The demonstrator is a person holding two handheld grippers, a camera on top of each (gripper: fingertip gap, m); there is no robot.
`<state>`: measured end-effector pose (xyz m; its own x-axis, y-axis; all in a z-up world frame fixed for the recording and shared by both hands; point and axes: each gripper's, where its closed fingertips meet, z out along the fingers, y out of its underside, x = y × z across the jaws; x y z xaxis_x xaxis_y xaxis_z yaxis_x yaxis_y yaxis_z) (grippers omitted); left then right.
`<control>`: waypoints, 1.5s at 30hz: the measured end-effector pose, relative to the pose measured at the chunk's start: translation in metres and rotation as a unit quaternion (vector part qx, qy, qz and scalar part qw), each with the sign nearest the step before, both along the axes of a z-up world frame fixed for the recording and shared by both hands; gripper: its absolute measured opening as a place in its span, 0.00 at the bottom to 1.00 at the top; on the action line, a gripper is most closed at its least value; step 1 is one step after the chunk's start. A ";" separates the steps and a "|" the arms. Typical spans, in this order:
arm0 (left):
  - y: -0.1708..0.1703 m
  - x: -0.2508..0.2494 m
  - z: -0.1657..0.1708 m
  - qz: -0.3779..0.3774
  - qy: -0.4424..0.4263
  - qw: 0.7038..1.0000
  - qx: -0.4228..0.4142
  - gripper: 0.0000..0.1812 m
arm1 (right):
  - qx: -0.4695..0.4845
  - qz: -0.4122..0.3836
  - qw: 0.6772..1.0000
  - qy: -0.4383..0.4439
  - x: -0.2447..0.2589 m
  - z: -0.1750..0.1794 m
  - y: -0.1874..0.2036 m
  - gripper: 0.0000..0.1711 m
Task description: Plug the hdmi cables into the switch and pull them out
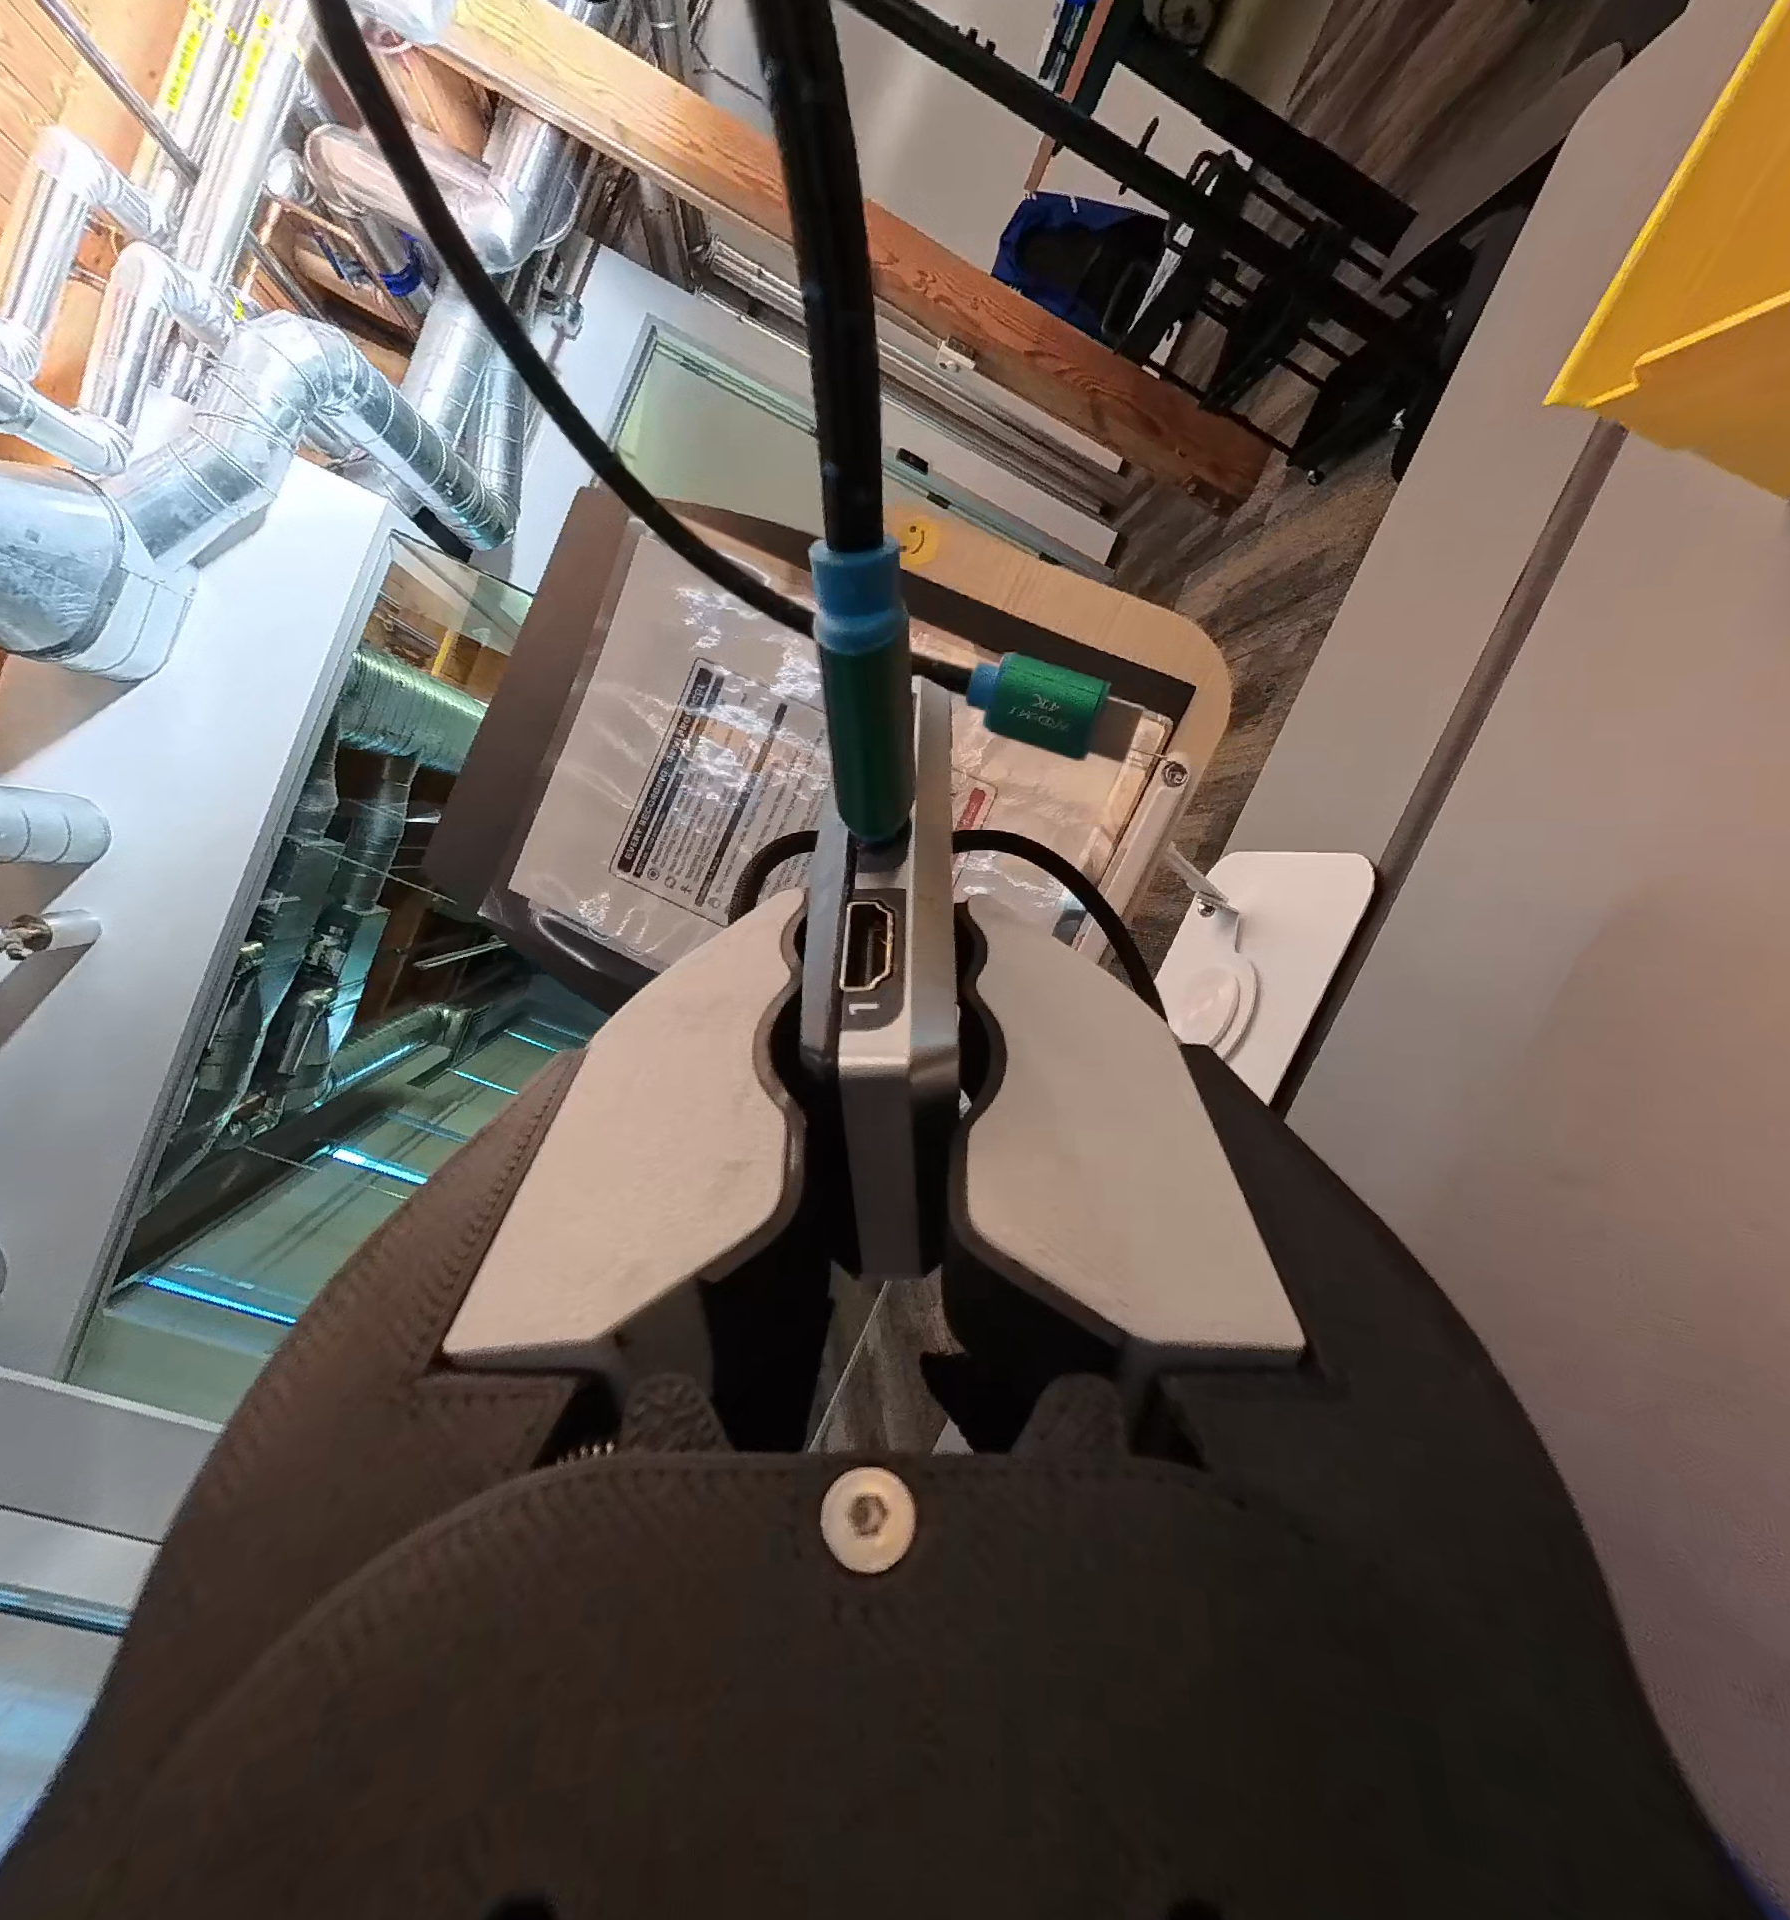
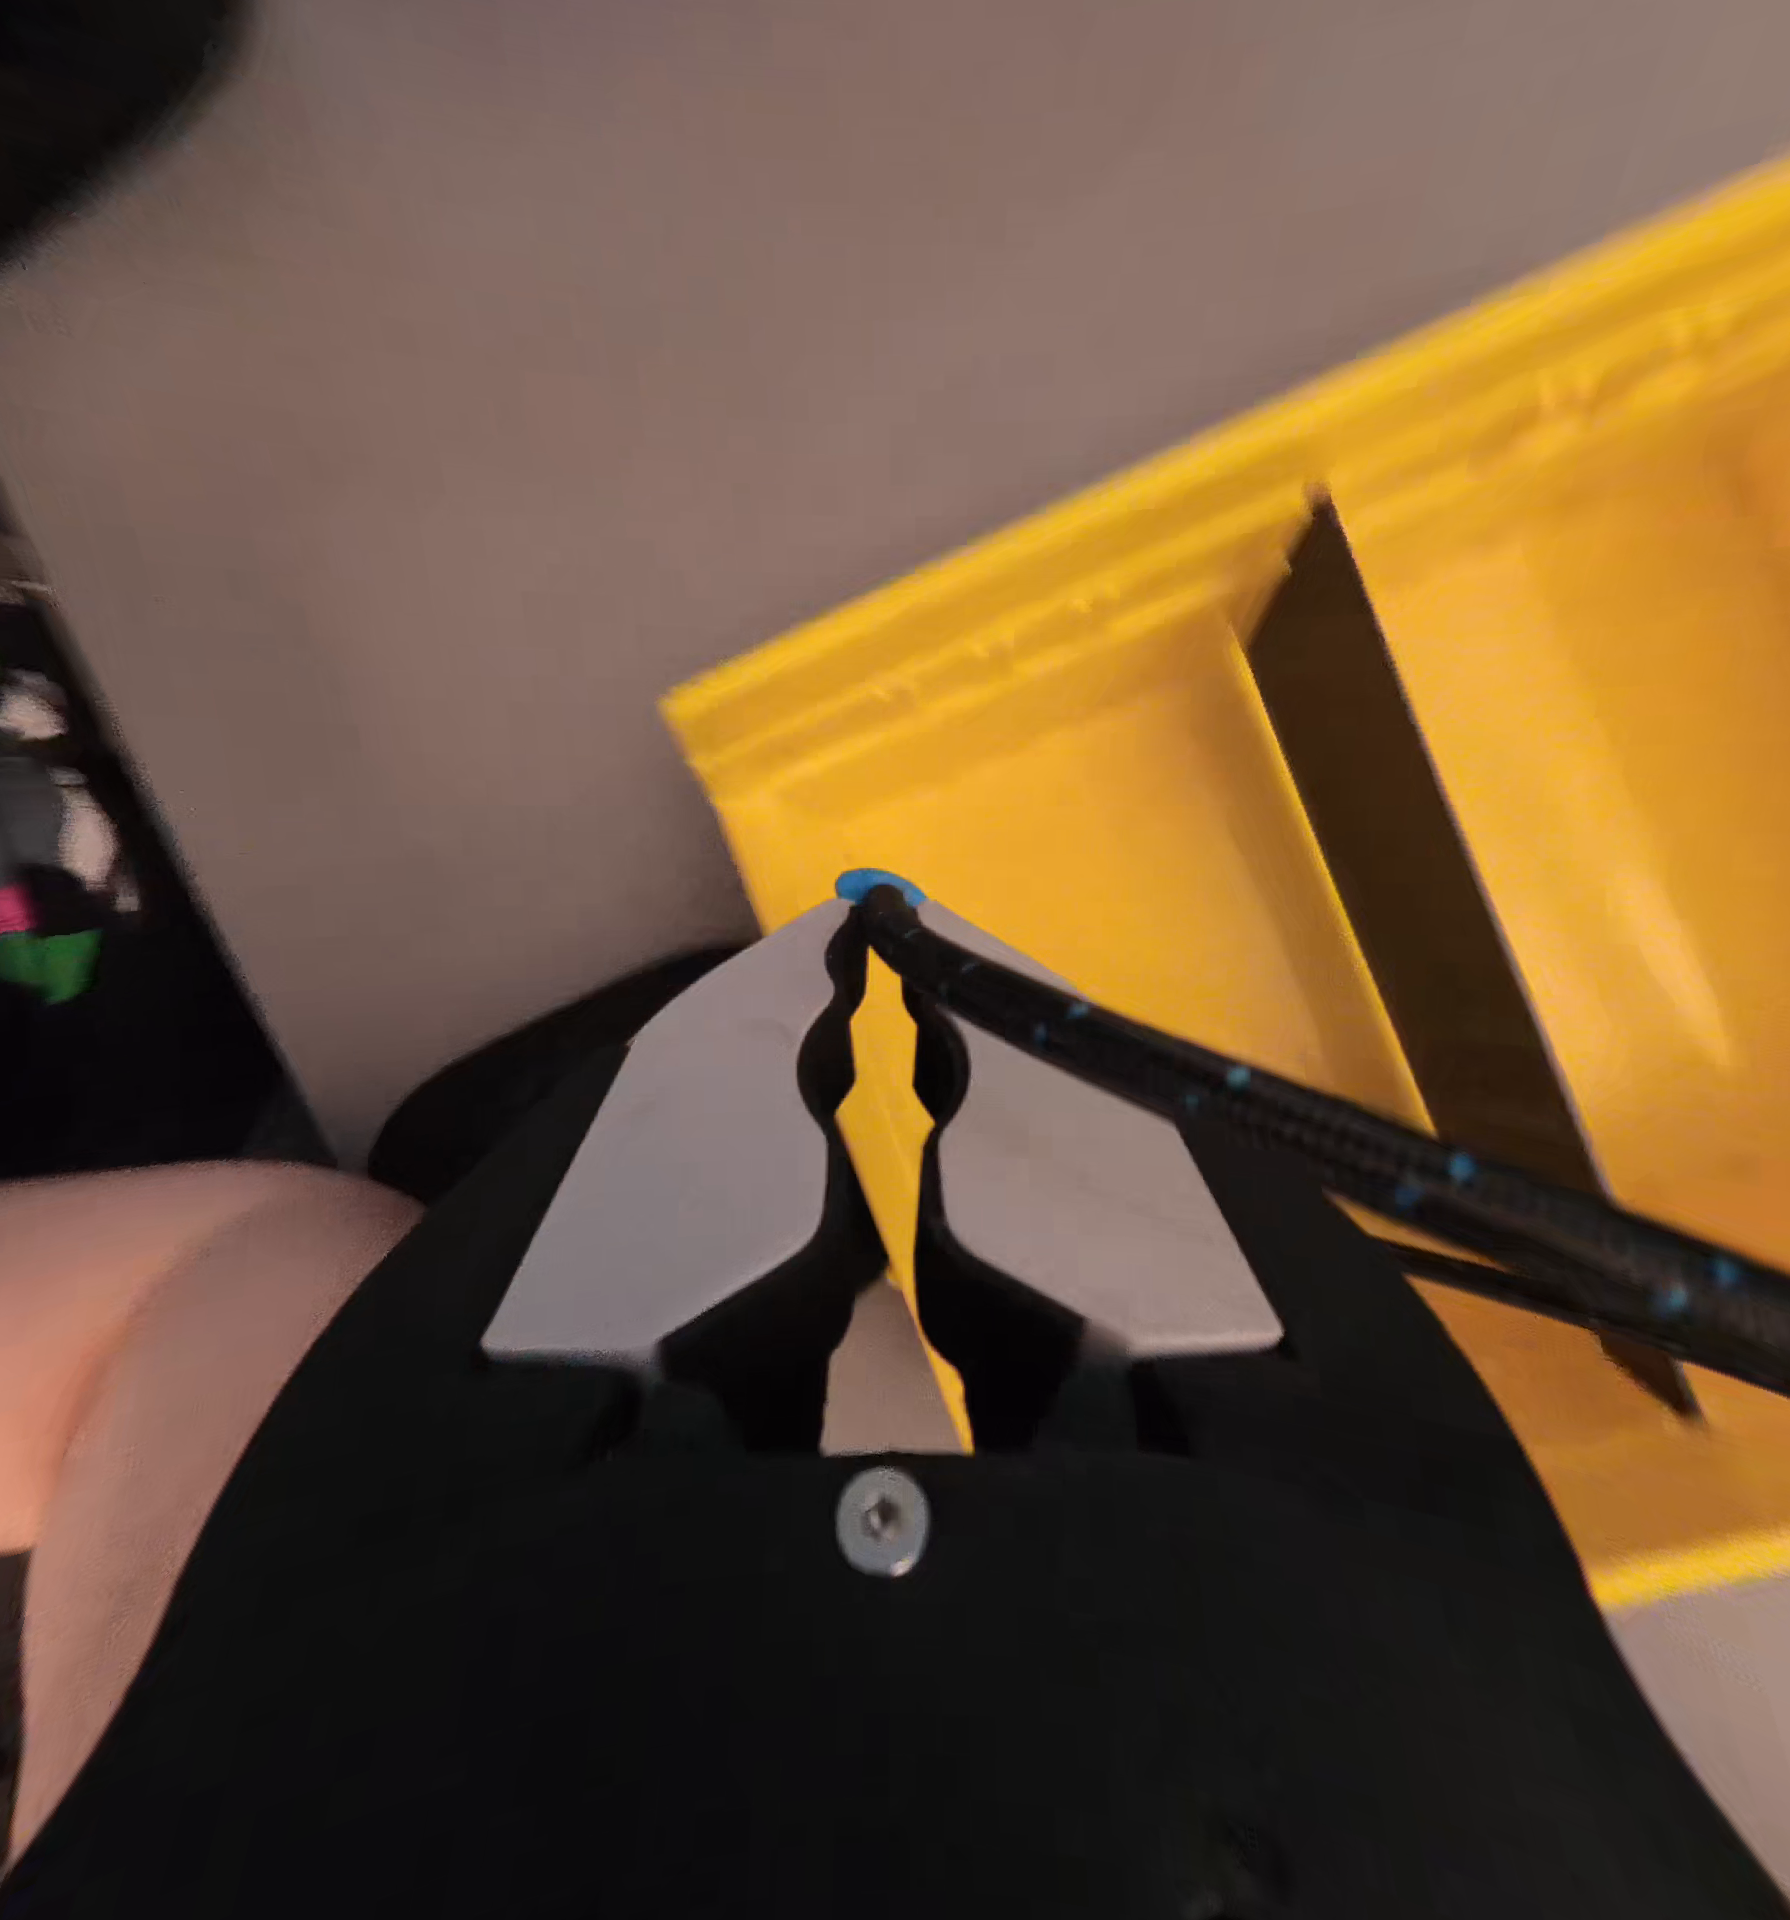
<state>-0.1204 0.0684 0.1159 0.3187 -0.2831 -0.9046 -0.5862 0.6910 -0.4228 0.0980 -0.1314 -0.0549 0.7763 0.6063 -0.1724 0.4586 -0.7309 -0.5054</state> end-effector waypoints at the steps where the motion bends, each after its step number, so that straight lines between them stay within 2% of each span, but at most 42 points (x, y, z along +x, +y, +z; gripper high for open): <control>1: -0.001 0.001 -0.001 -0.001 0.002 1.000 0.000 0.12 | -0.035 -0.022 0.999 -0.032 0.009 -0.012 0.000 0.04; 6: -0.001 0.002 -0.002 -0.002 0.007 1.000 -0.001 0.12 | -0.128 -0.024 0.988 -0.088 0.016 -0.047 0.002 0.05; 10: 0.000 0.002 -0.003 -0.001 0.007 1.000 -0.004 0.12 | -0.142 -0.047 0.988 -0.029 0.001 -0.040 0.012 0.07; 12: 0.000 0.001 -0.003 -0.001 0.007 1.000 -0.005 0.12 | -0.132 -0.067 0.989 -0.024 0.006 -0.032 0.011 0.12; 14: 0.001 0.000 -0.002 0.000 0.006 1.000 -0.006 0.12 | -0.093 -0.084 0.991 -0.039 0.016 -0.018 0.009 0.12; 17: 0.001 -0.001 -0.002 0.000 0.006 1.000 -0.007 0.12 | 0.032 -0.149 0.982 -0.112 0.057 0.014 0.018 0.12; 20: 0.000 0.000 -0.003 -0.001 0.008 1.000 -0.007 0.12 | 0.186 -0.245 0.925 -0.221 0.121 0.053 0.041 0.13; 23: -0.002 0.003 -0.005 -0.004 0.014 1.000 -0.007 0.12 | 0.269 -0.280 0.887 -0.249 0.151 0.063 0.066 0.14; 29: -0.003 0.006 -0.009 -0.006 0.022 1.000 -0.008 0.12 | 0.160 -0.258 0.909 -0.285 0.162 0.000 0.079 0.15; 31: -0.002 0.006 -0.009 -0.005 0.023 1.000 -0.009 0.12 | 0.130 -0.266 0.917 -0.267 0.161 -0.009 0.077 0.06; 34: -0.001 0.006 -0.010 -0.003 0.024 1.000 -0.009 0.12 | 0.141 -0.282 0.920 -0.232 0.158 0.000 0.078 0.06; 36: -0.001 0.006 -0.010 -0.003 0.024 1.000 -0.009 0.12 | 0.178 -0.297 0.915 -0.208 0.154 0.019 0.079 0.06; 39: -0.002 0.006 -0.010 -0.004 0.025 1.000 -0.011 0.12 | 0.187 -0.381 0.898 -0.116 0.151 0.046 0.073 0.07; 40: -0.002 0.007 -0.010 -0.004 0.025 1.000 -0.011 0.12 | 0.171 -0.390 0.900 -0.095 0.146 0.047 0.068 0.06; 42: -0.003 0.007 -0.010 -0.005 0.026 1.000 -0.010 0.12 | 0.106 -0.398 0.905 -0.108 0.142 0.034 0.048 0.06; 45: -0.003 0.008 -0.010 -0.005 0.027 1.000 -0.010 0.12 | -0.015 -0.351 0.925 -0.143 0.126 0.005 0.010 0.05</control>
<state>-0.1127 0.0650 0.1055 0.2663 -0.3035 -0.9149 -0.6016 0.6892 -0.4038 0.2240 -0.1211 -0.0497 0.9934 -0.0675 0.0924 -0.0237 -0.9114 -0.4109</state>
